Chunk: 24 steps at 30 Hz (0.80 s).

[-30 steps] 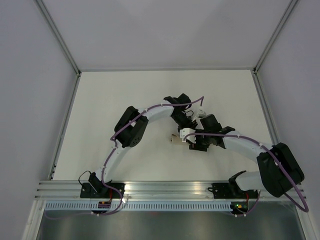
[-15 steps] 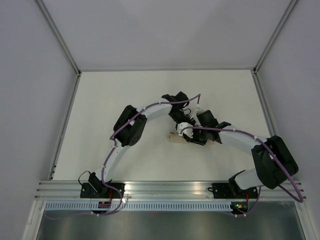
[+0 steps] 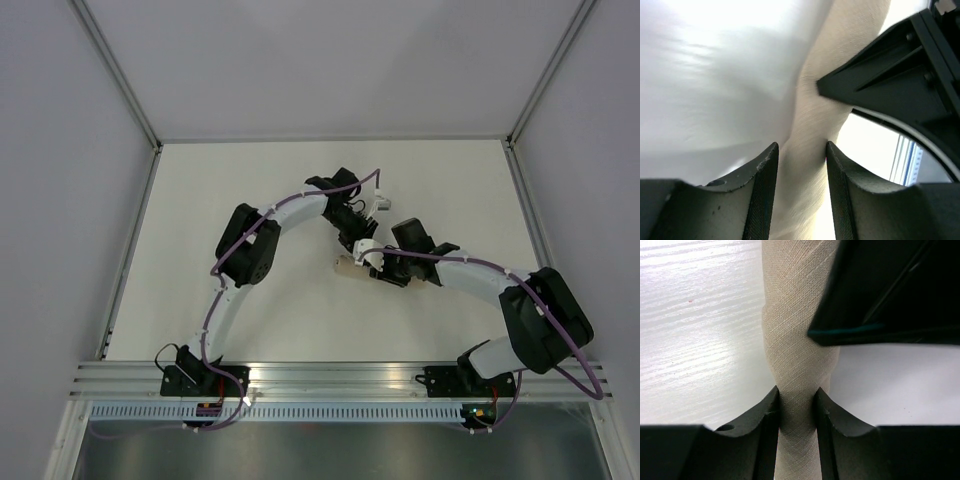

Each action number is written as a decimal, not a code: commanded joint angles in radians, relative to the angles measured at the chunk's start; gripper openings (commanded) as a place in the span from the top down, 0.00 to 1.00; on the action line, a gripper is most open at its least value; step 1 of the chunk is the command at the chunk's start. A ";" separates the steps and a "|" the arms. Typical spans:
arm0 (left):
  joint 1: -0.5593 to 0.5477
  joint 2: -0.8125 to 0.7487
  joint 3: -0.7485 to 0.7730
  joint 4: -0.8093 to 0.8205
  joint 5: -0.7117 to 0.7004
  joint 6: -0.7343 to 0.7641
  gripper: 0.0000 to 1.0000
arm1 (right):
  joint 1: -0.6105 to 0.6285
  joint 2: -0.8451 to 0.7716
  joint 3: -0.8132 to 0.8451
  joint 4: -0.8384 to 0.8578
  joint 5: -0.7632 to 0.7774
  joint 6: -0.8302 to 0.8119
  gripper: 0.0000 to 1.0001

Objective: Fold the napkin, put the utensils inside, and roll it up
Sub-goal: Roll the napkin with the utensil

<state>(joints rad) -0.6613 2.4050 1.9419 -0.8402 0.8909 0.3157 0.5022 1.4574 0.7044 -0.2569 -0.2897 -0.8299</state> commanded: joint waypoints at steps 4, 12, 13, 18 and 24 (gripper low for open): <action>0.094 -0.127 0.022 0.069 -0.017 -0.072 0.52 | 0.002 0.057 0.033 -0.085 0.043 0.081 0.62; 0.176 -0.233 -0.003 0.104 -0.089 -0.159 0.52 | 0.002 0.133 0.127 -0.099 0.099 0.233 0.62; 0.183 -0.248 -0.011 0.118 -0.107 -0.191 0.52 | 0.002 0.142 0.138 -0.102 0.110 0.253 0.62; 0.198 -0.357 -0.058 0.138 -0.139 -0.259 0.52 | 0.002 0.225 0.217 -0.099 0.175 0.400 0.61; 0.198 -0.454 -0.103 0.158 -0.150 -0.305 0.52 | 0.004 0.348 0.312 -0.100 0.279 0.549 0.59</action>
<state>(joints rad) -0.4603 2.0335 1.8587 -0.7197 0.7593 0.0898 0.5026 1.7191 0.9897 -0.3084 -0.1223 -0.4126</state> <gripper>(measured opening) 0.482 0.405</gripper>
